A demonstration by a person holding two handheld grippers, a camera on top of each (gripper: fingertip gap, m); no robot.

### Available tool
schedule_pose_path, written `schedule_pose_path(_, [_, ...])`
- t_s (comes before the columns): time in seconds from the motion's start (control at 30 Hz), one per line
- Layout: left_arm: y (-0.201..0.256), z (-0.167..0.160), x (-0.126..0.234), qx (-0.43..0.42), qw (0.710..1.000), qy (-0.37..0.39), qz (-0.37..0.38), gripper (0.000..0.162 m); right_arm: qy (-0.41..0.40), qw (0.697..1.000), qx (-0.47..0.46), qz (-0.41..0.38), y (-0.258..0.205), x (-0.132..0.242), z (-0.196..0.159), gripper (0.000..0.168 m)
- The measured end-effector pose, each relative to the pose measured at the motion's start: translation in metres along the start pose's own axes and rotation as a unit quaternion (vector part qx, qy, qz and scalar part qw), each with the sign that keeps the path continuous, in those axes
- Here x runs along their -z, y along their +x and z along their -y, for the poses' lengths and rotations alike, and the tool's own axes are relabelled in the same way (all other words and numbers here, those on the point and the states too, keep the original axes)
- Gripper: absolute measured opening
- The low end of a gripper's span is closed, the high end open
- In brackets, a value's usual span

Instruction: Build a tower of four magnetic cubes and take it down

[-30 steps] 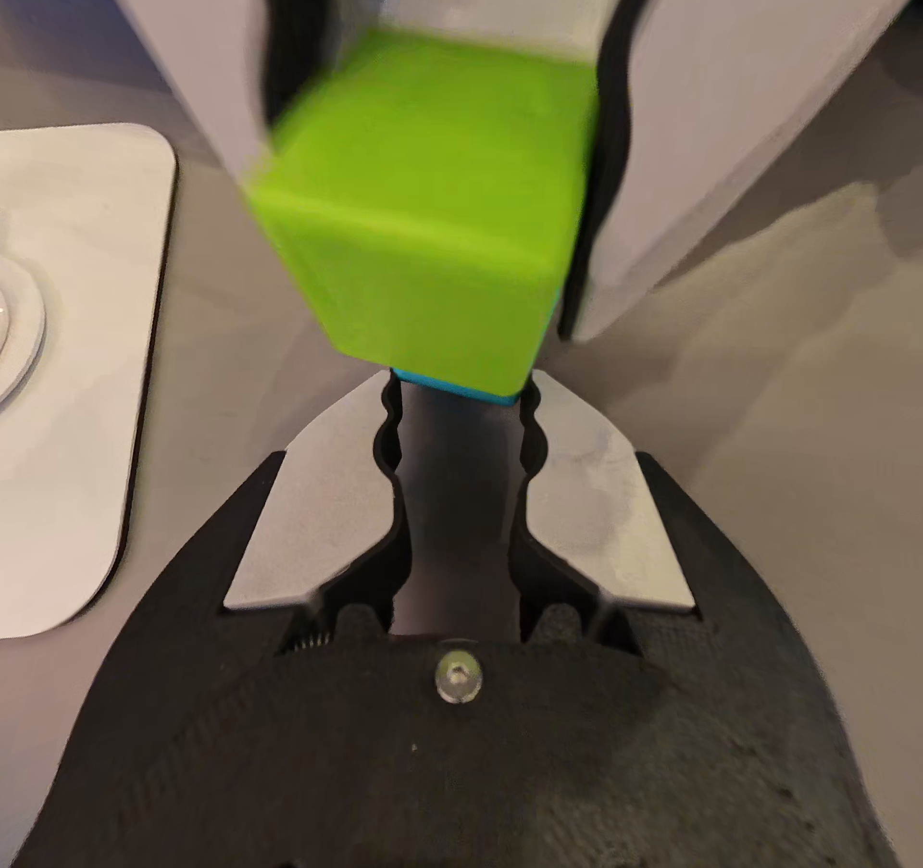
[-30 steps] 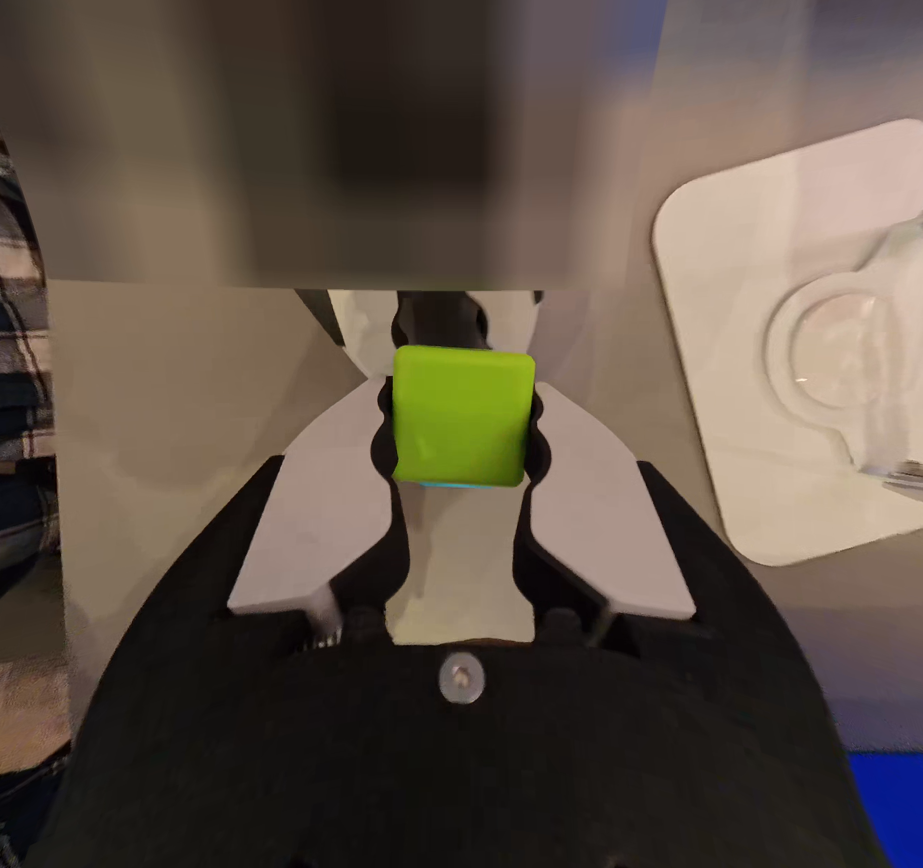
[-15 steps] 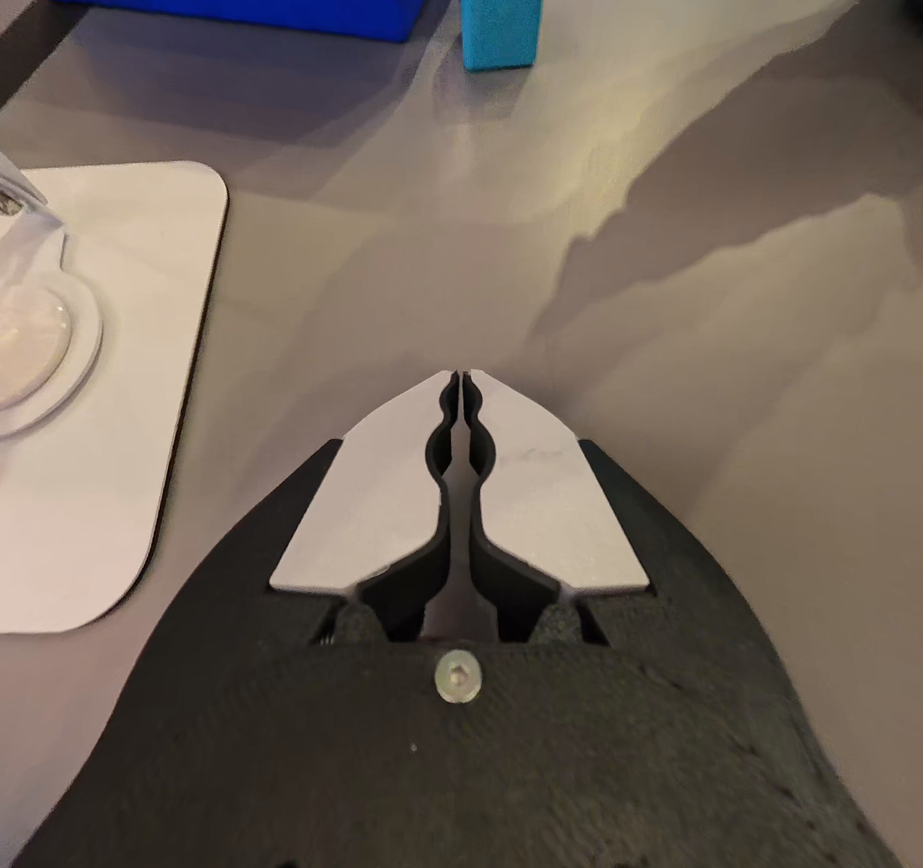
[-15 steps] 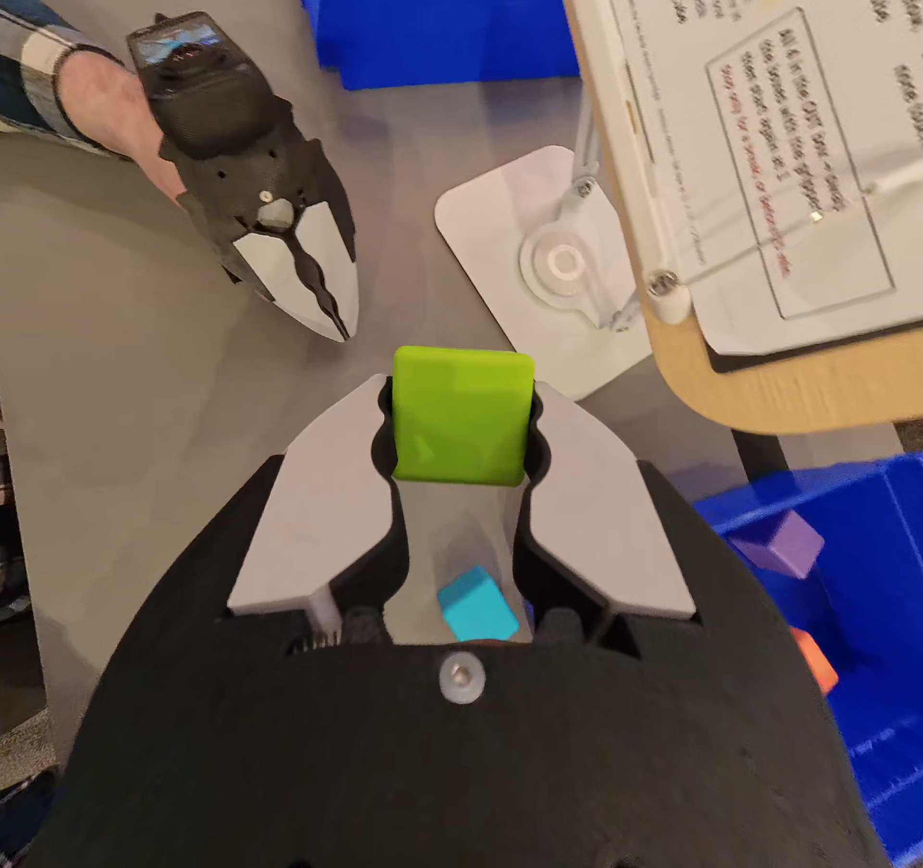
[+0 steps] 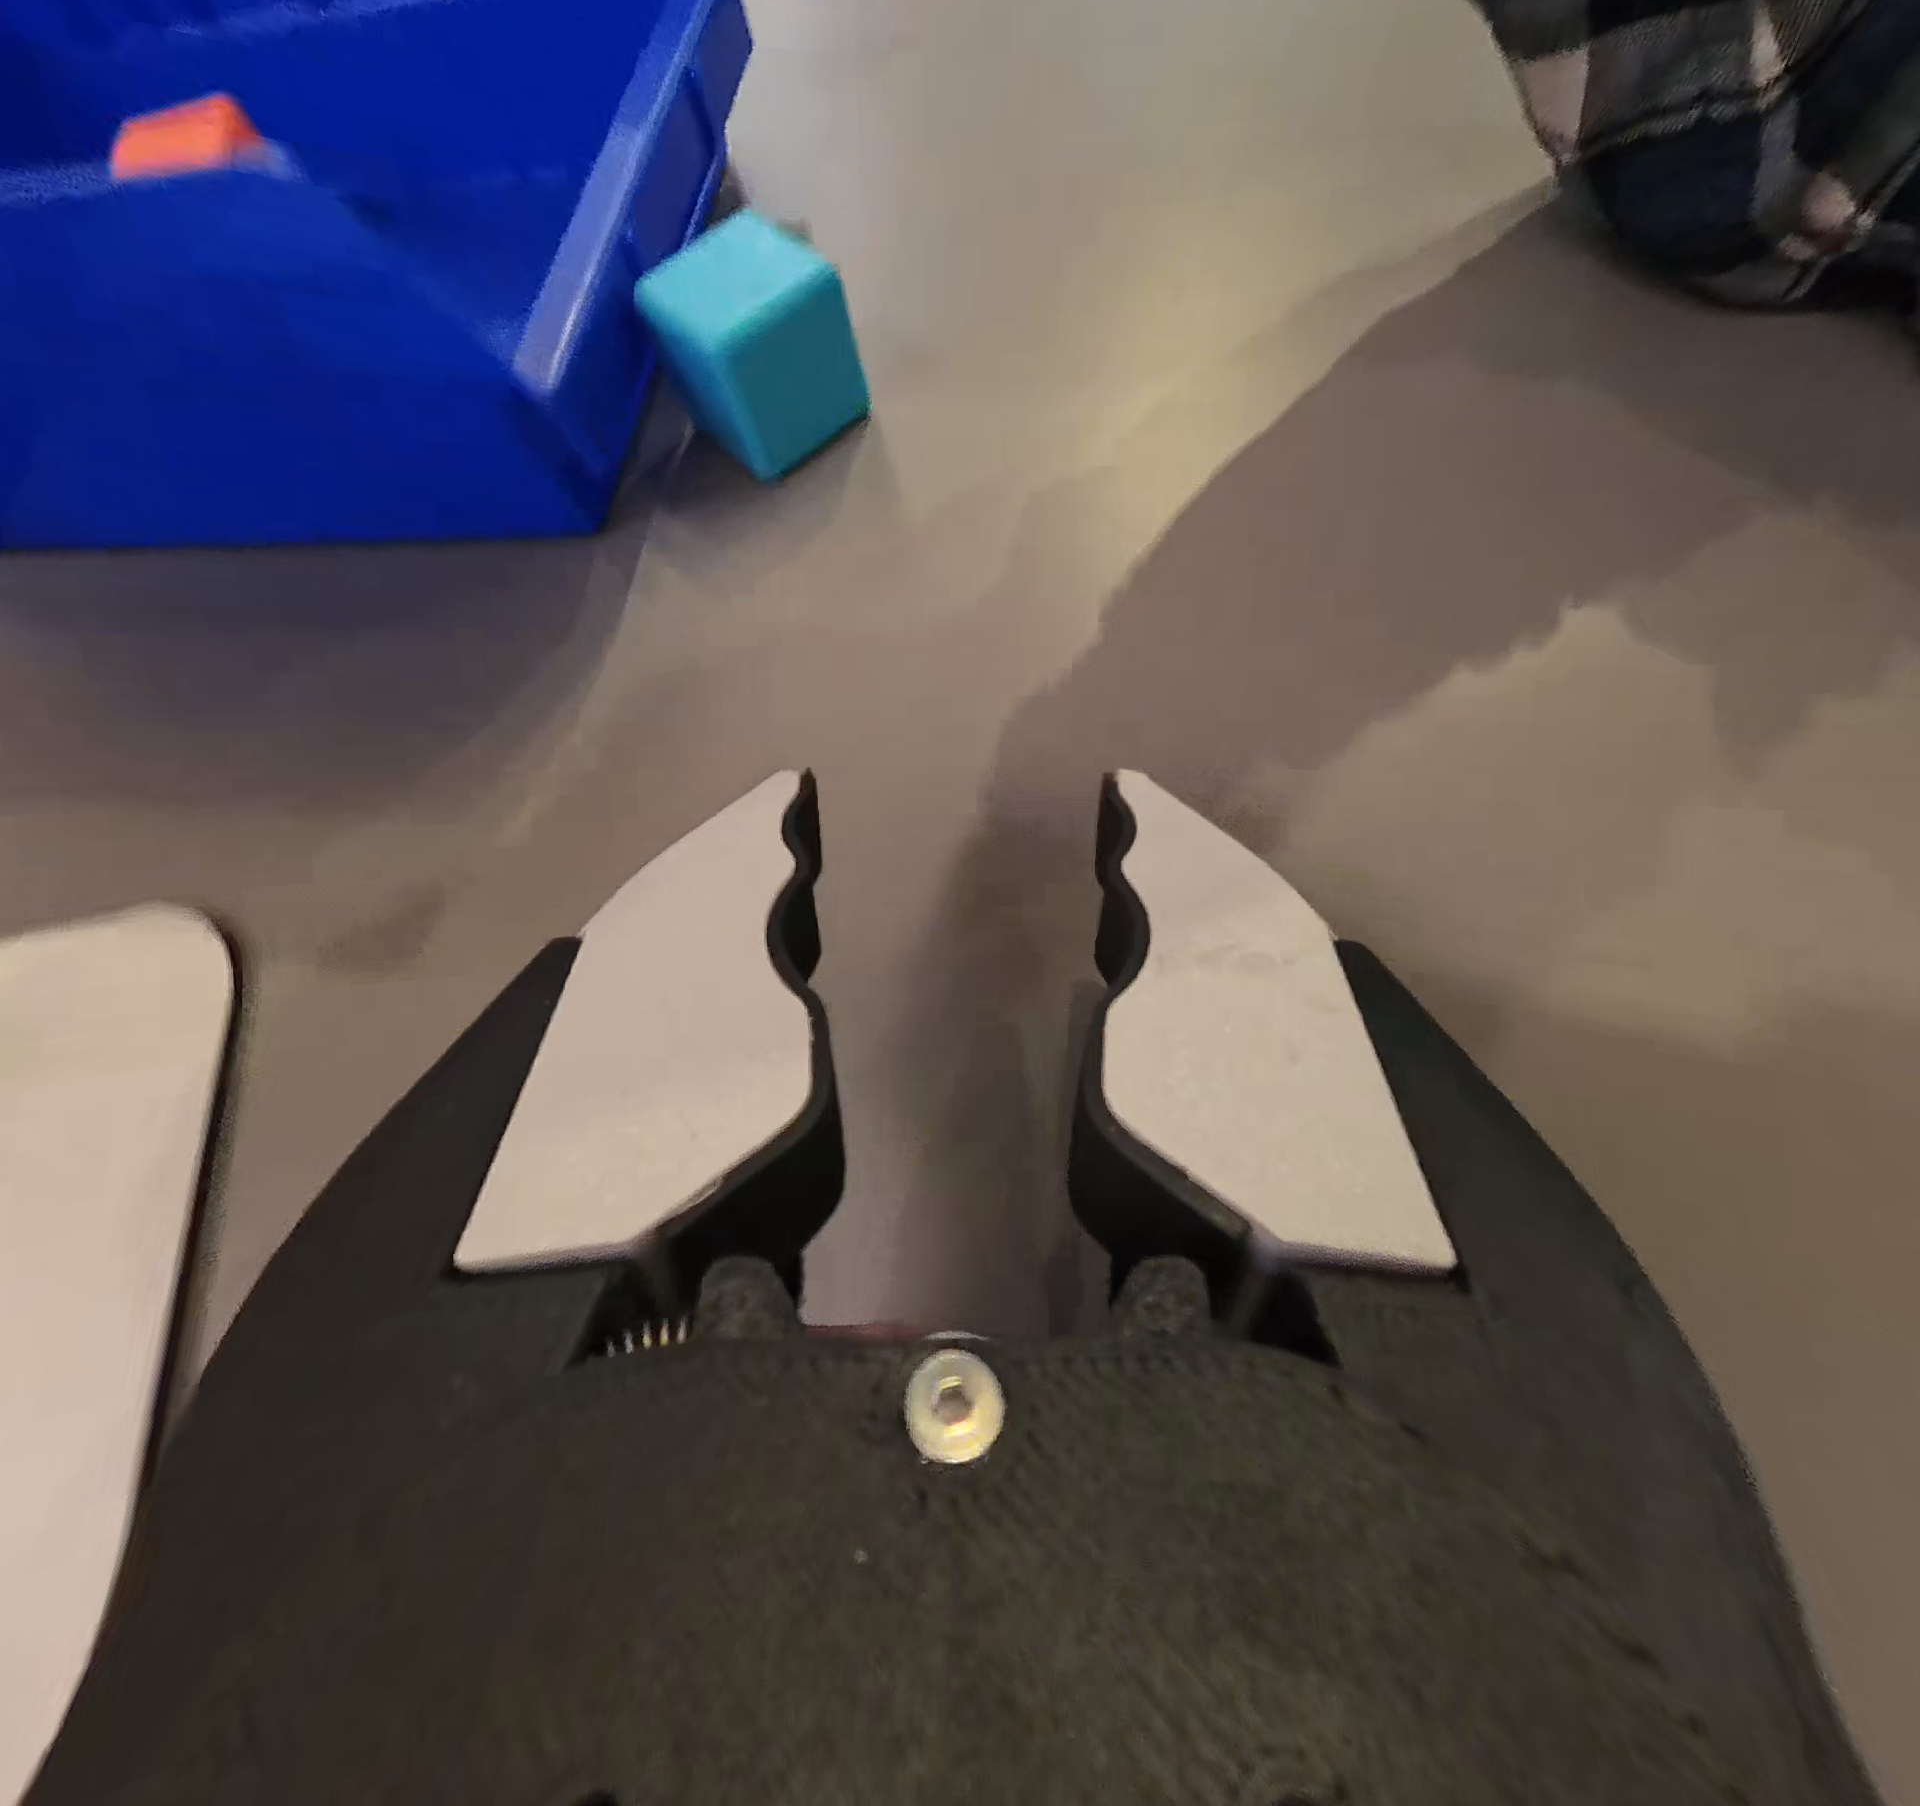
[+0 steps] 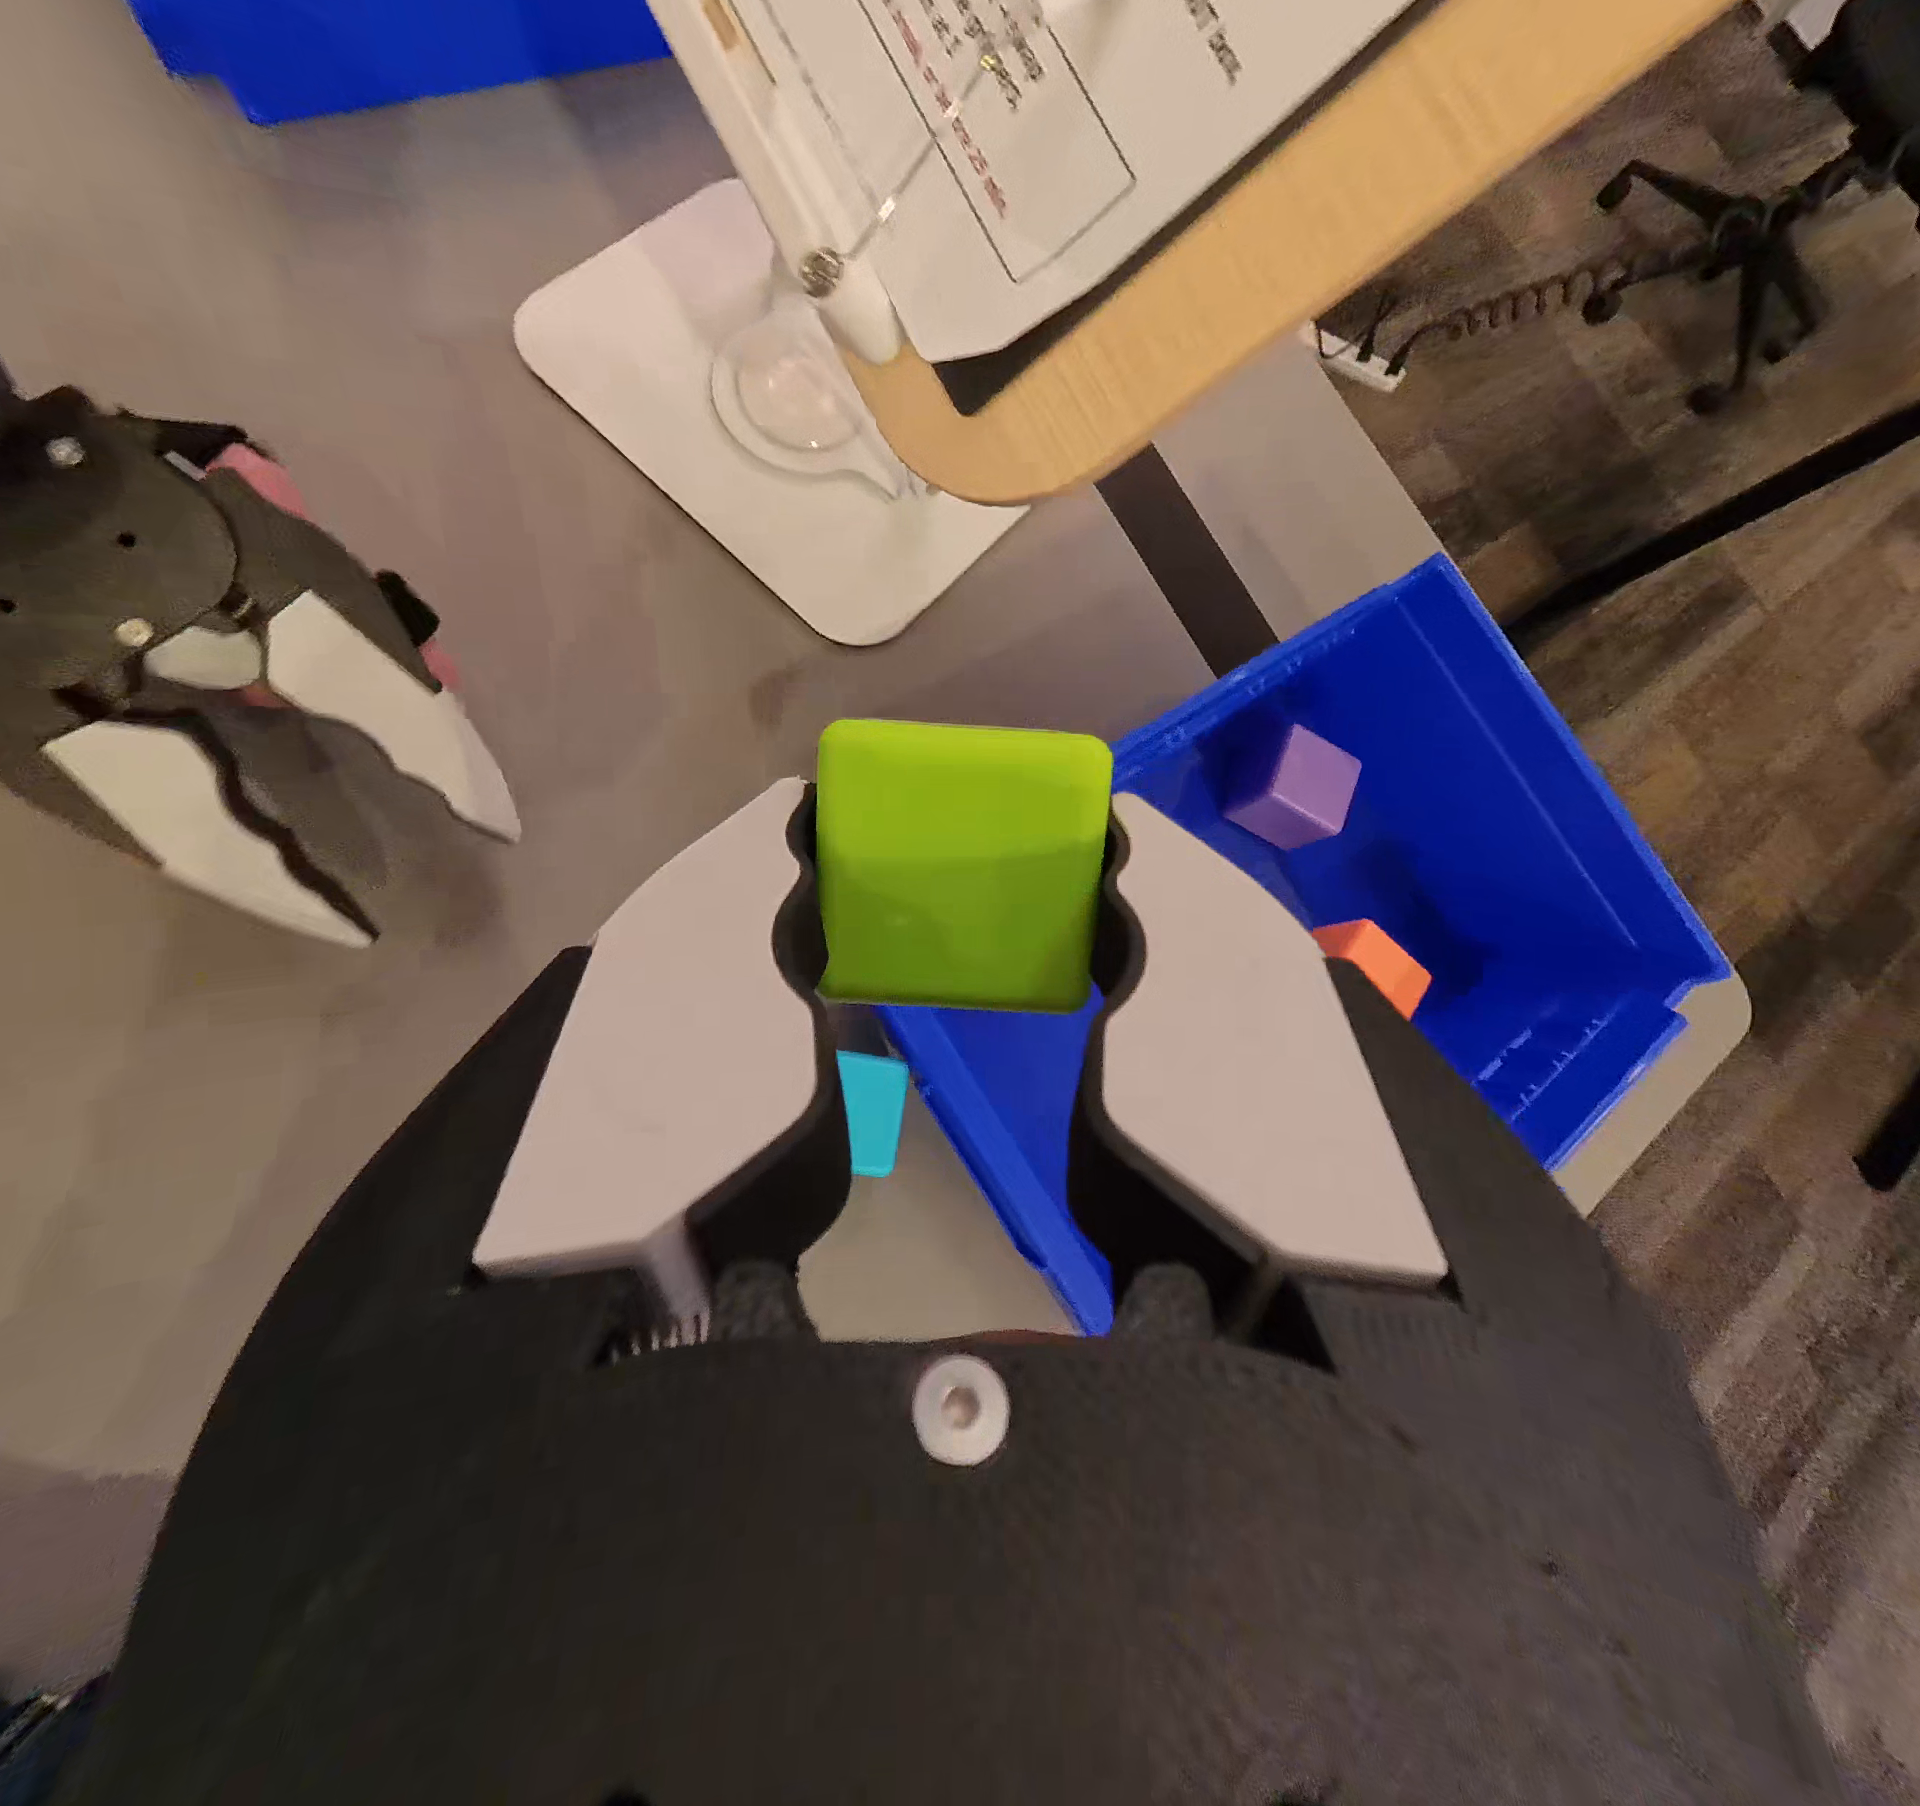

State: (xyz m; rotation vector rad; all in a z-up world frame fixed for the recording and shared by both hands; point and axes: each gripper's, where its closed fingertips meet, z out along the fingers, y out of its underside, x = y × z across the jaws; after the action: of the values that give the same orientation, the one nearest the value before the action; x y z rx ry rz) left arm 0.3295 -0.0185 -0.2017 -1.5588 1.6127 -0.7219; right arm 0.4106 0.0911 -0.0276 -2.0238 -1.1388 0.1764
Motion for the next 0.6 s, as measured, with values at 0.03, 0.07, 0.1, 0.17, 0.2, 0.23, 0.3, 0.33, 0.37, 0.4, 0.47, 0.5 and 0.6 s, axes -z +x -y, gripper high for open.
schedule_pose_path(0.03, [0.001,0.012,-0.006,-0.013,1.000,0.013,0.001,0.050,-0.002,1.000,-0.003,-0.002,0.003,-0.001,-0.002,0.050])
schedule_pose_path(0.07, [0.004,0.025,-0.013,-0.030,0.999,0.023,-0.002,0.049,-0.002,1.000,-0.004,0.000,0.004,-0.001,-0.003,0.050])
schedule_pose_path(0.1, [0.005,0.034,-0.021,-0.050,0.998,0.024,-0.002,0.049,0.000,1.000,-0.004,0.003,0.004,-0.001,-0.004,0.050])
schedule_pose_path(0.17, [0.004,0.055,-0.037,-0.092,0.995,0.031,-0.001,0.050,0.005,1.000,-0.005,0.005,0.004,0.002,-0.003,0.050])
schedule_pose_path(0.2, [0.002,0.066,-0.045,-0.109,0.993,0.038,-0.002,0.050,0.006,1.000,-0.003,0.007,0.003,0.003,-0.003,0.050])
schedule_pose_path(0.23, [-0.001,0.074,-0.053,-0.124,0.992,0.031,-0.004,0.050,0.008,1.000,-0.001,0.007,0.002,0.005,-0.002,0.050])
schedule_pose_path(0.3, [-0.005,0.087,-0.071,-0.158,0.987,0.017,-0.012,0.051,0.013,1.000,0.000,0.007,0.002,0.008,-0.001,0.050])
schedule_pose_path(0.33, [-0.009,0.091,-0.081,-0.180,0.984,0.007,-0.008,0.053,0.017,1.000,0.000,0.008,0.002,0.010,0.000,0.050])
schedule_pose_path(0.37, [-0.016,0.094,-0.090,-0.203,0.979,-0.006,0.006,0.054,0.020,1.000,0.000,0.009,0.002,0.011,0.000,0.050])
schedule_pose_path(0.4, [-0.023,0.095,-0.100,-0.228,0.973,-0.024,0.016,0.054,0.022,1.000,-0.001,0.010,0.002,0.012,0.000,0.050])
schedule_pose_path(0.47, [-0.032,0.092,-0.116,-0.259,0.963,-0.072,0.022,0.058,0.027,1.000,-0.002,0.012,0.003,0.014,0.000,0.050])
schedule_pose_path(0.5, [-0.036,0.091,-0.123,-0.277,0.957,-0.088,0.024,0.059,0.030,0.999,-0.002,0.012,0.003,0.016,0.001,0.050])
schedule_pose_path(0.6, [-0.045,0.083,-0.139,-0.277,0.951,-0.137,0.003,0.060,0.039,0.999,-0.003,0.016,0.004,0.020,0.002,0.050])
